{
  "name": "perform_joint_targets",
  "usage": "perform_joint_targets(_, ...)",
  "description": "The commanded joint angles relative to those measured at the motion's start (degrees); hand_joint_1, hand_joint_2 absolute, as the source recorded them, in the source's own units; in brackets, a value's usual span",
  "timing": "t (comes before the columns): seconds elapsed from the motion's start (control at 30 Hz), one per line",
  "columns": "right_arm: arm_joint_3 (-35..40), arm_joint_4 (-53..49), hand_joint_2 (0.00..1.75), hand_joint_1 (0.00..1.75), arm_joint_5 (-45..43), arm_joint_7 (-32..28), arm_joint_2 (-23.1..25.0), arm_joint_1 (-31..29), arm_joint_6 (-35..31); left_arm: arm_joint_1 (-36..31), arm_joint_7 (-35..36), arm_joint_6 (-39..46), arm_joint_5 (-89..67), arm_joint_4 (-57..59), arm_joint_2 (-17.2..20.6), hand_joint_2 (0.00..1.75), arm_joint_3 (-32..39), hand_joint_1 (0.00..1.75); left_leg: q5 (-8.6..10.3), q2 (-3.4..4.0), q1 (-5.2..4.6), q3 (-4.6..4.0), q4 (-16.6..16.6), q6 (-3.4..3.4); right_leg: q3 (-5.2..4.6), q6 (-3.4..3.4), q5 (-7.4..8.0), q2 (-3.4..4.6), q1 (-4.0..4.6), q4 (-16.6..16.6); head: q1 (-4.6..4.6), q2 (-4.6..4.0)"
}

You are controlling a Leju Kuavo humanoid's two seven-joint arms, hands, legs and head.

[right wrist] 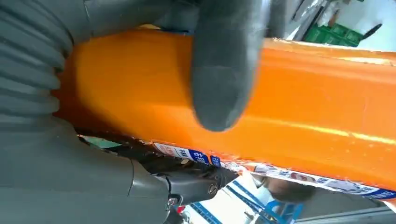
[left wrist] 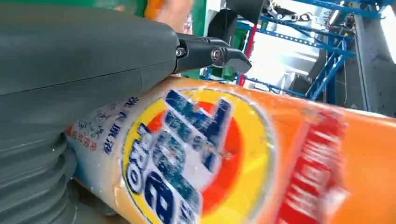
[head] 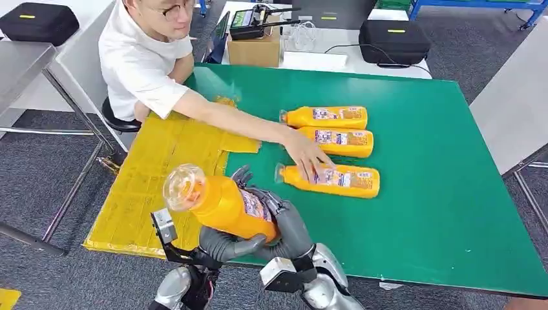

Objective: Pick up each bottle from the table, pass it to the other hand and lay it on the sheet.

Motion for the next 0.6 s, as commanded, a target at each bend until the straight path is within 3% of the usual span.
perform_joint_targets(0.03,2.87,7.38,1.75,0.93,1.71,0.67,-1.57,-0.39,2.95,-3.38,1.52,-0.31,1.89,1.51,-0.05,1.75,1.54,1.75,0.01,-0.14,0.03,0.14,-0.11,0.13,0.21,-0.18,0.0,-0.11,0.07,-0.15,0.0,0.0)
perform_joint_targets(0.1,2.87,7.38,1.75,0.93,1.71,0.67,-1.57,-0.39,2.95,-3.38,1.52,-0.31,1.89,1.51,-0.05,1.75,1.54,1.75,0.02,-0.14,0.02,0.2,-0.17,0.15,0.25,-0.24,0.0,-0.11,0.07,-0.19,-0.04,0.0)
perform_joint_targets(0.13,3.04,7.6,1.75,0.0,1.95,0.73,-1.66,-0.45,2.86,-3.46,1.78,-0.51,2.4,1.68,-0.09,1.75,1.83,1.75,0.02,-0.11,0.02,0.13,-0.12,0.11,0.17,-0.18,-0.01,-0.1,0.06,-0.14,0.0,0.0)
perform_joint_targets(0.23,3.26,6.49,1.75,0.0,3.34,1.47,-1.52,0.42,0.61,-3.76,2.66,-0.8,5.19,2.6,0.33,1.75,2.7,1.75,0.02,-0.19,0.04,0.21,-0.18,0.16,0.27,-0.26,-0.01,-0.15,0.09,-0.21,0.0,0.0)
perform_joint_targets(0.27,3.17,5.53,0.0,0.0,3.42,1.24,-1.52,0.84,-0.23,-3.88,2.74,-0.8,5.87,3.02,0.37,1.75,2.93,1.75,0.01,-0.13,0.02,0.14,-0.12,0.13,0.17,-0.19,-0.01,-0.1,0.07,-0.14,-0.02,0.0)
perform_joint_targets(0.6,2.1,-6.22,0.0,0.0,3.47,-0.82,-3.35,5.16,-6.52,-4.32,4.49,2.44,8.63,4.25,-0.31,1.75,4.29,1.75,0.01,-0.2,0.0,0.07,-0.09,0.15,0.14,-0.21,-0.03,-0.17,0.05,-0.11,0.0,0.0)
